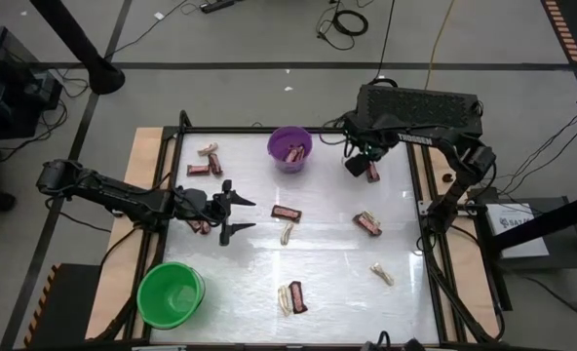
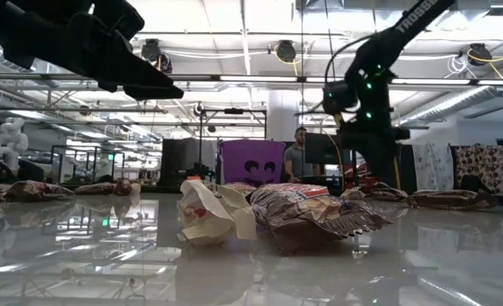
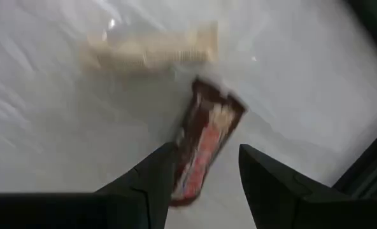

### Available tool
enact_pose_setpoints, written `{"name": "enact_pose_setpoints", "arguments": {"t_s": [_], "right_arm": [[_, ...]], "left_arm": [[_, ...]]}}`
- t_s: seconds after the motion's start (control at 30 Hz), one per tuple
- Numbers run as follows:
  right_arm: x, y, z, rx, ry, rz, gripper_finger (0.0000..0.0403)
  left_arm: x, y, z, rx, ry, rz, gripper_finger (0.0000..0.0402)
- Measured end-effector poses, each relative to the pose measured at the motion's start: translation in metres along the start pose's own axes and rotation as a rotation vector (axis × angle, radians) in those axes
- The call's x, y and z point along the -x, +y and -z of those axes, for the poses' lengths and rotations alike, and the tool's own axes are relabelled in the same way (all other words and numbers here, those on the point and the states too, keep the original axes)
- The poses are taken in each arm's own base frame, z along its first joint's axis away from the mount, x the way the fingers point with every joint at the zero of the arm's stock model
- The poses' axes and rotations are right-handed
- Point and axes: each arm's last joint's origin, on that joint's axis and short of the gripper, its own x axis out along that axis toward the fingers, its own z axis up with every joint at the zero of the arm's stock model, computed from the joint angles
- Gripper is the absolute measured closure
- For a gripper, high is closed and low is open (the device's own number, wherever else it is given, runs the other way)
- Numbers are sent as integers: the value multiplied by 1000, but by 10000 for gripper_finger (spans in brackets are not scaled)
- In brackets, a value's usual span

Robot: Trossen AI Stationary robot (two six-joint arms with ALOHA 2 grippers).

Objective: Sort candy by brand, put in halloween buckets
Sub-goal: Put the brown chocolate into the purple bucket

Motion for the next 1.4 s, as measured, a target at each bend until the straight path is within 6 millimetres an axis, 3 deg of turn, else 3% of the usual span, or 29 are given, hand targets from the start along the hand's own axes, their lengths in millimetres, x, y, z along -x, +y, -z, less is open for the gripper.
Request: {"name": "enact_pose_setpoints", "arguments": {"t_s": [0.4, 0.87, 1.03, 1.27, 1.4], "right_arm": [[-27, 6, 32, -8, 175, -55, 236], [-46, 10, 39, 24, 96, -79, 239], [-50, 10, 42, 21, 102, -85, 279], [-51, 11, 43, 40, 107, -113, 383], [-43, 11, 40, 59, 112, -129, 394]], "left_arm": [[0, 0, 0, 0, 0, 0, 117], [0, 0, 0, 0, -1, 0, 117], [0, 0, 0, 0, -1, 0, 117], [0, 0, 0, 0, -1, 0, 117], [0, 0, 0, 0, 0, 0, 117]]}}
